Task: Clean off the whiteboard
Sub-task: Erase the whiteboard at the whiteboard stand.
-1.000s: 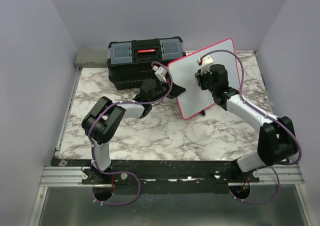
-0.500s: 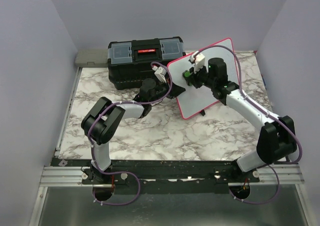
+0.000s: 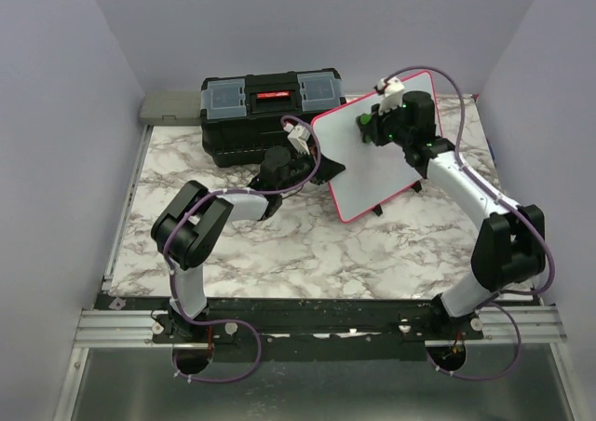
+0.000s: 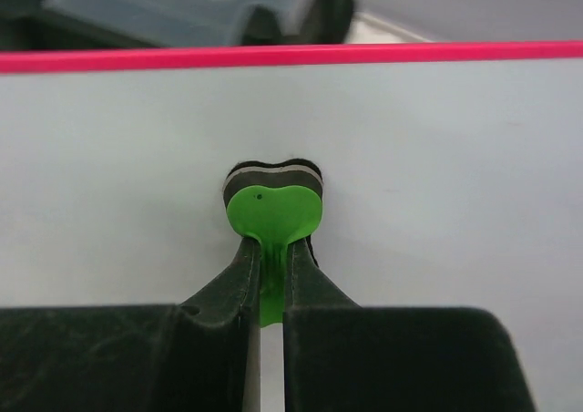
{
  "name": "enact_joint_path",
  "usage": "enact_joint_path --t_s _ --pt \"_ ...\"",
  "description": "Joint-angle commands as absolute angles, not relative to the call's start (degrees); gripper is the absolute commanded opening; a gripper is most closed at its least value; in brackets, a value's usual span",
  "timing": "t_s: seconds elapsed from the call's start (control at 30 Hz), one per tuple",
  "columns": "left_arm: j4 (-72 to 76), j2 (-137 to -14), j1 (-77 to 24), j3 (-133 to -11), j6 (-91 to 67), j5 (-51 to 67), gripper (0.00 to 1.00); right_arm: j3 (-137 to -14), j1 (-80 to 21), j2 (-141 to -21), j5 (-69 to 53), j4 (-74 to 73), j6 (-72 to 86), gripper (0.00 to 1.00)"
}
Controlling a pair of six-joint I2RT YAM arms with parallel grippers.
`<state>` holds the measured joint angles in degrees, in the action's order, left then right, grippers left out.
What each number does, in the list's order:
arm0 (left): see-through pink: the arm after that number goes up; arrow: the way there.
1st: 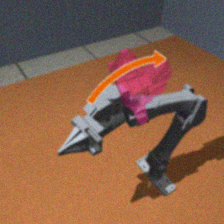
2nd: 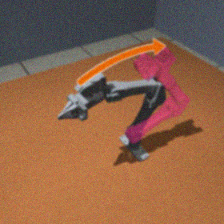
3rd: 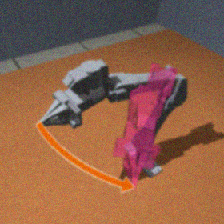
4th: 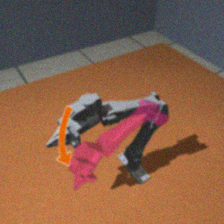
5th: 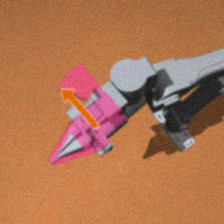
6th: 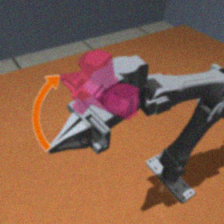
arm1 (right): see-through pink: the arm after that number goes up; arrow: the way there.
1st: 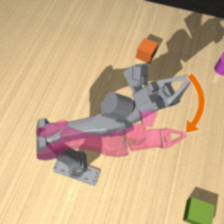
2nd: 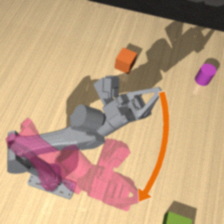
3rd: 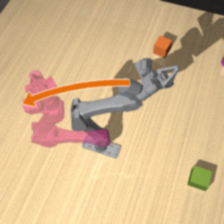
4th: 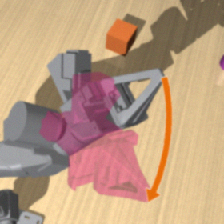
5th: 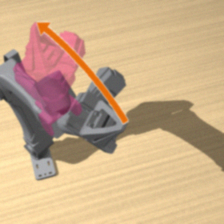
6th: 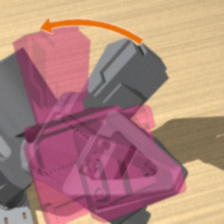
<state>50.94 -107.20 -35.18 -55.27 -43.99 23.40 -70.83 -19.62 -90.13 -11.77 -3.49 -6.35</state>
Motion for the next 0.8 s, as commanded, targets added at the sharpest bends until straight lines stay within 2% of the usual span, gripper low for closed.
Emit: enact_joint_path --t_s 0.0,0.23,0.4,0.5,0.67,0.77 --pt "56.34 -103.53 -37.79 -54.84 -41.63 32.28 0.0 -74.61 -10.16 -96.52 -3.84 -2.74 -5.18 0.01" --pt "56.43 -103.84 -37.8 -55.08 -41.75 32.52 0.0 -80.83 1.15 -104.26 -5.4 -2.3 -4.72 0.01" --pt "56.25 -104.06 -37.81 -55.26 -41.75 32.61 0.0 -81.46 6.46 -108.13 -12.38 -1.12 -6.87 0.01" --pt "56.01 -104.11 -37.8 -55.55 -41.77 32.52 0.0 -78.11 6.69 -107.42 -17.69 -0.94 -9.78 0.01" --pt "55.81 -104.6 -37.83 -56.22 -42.09 32.64 0.0 -67.09 6.56 -101.01 -33.47 3.31 -10.52 0.01" --pt "55.74 -104.89 -37.8 -56.51 -42.23 32.62 0.0 -61.59 5.49 -95.96 -37.01 6.77 -9.14 0.01"
